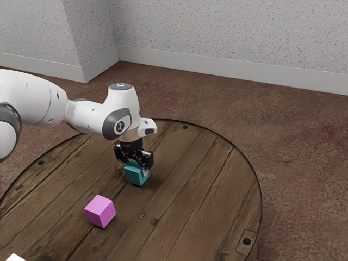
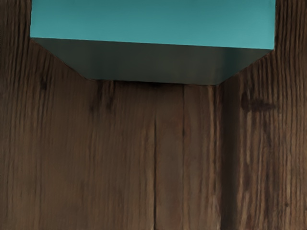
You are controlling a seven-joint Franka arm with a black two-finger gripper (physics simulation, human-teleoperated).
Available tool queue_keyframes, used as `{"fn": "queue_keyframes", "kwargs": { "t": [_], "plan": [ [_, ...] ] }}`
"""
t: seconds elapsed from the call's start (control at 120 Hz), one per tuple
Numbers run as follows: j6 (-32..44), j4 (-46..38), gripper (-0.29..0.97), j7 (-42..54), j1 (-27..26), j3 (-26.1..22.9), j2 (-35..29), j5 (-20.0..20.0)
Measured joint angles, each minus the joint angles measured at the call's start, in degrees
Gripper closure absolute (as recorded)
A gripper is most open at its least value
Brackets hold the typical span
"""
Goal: Pick up the blue block with one arm, and put the blue block on the pink block with one arm
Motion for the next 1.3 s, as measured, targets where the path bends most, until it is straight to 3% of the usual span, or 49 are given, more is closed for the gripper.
{"fn": "queue_keyframes", "kwargs": {
  "t": [0.183, 0.4, 0.775, 1.083, 1.3],
  "plan": [
    [0.36, -0.14, 0.3, 0.72, 0.05, 0.25, -0.04, -1.74],
    [0.38, -0.37, 0.32, 1.09, 0.05, 0.19, -1.06, -0.94],
    [0.52, -22.77, 0.38, -0.05, 0.08, 0.4, -27.84, 0.16],
    [-0.19, -36.04, 0.4, -3.04, 0.74, -1.1, -41.34, 0.56],
    [-4.33, -39.71, 0.39, -4.52, 2.05, -2.88, -44.84, 0.45]
  ]
}}
